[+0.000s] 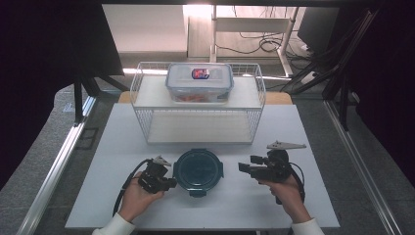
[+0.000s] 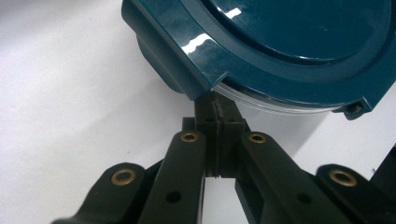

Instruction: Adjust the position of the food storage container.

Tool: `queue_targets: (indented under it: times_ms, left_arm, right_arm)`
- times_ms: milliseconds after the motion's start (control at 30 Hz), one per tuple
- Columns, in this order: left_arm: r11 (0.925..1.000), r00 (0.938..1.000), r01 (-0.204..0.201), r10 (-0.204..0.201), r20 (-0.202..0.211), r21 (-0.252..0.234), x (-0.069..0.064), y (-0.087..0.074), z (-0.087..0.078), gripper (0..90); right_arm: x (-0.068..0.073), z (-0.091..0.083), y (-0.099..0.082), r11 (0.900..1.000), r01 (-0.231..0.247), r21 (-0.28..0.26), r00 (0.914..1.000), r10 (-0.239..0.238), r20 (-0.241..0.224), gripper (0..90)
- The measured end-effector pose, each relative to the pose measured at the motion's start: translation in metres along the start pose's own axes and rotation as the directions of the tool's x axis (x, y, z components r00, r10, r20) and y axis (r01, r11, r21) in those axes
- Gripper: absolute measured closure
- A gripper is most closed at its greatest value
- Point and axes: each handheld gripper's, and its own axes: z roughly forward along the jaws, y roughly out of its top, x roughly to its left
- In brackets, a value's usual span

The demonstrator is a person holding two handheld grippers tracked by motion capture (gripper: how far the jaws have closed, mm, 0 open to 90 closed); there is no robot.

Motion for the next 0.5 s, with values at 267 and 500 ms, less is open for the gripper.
queue_targets:
  times_ms: [267, 500]
  left_arm:
    - [0.9988, 0.9992, 0.020, -0.018, 0.036, -0.045, 0.007, -0.006, -0.005, 89.7]
    - [0.9966, 0.9998, 0.012, -0.013, -0.013, -0.082, 0.005, -0.015, -0.029, 84.2]
  right_arm:
    - [0.000, -0.003, 0.001, 1.0000, -0.002, -0.004, 1.0000, 0.002, -0.004, 31.9]
    - [0.004, -0.003, 0.001, 0.9999, 0.009, -0.006, 0.9998, -0.009, -0.017, 31.9]
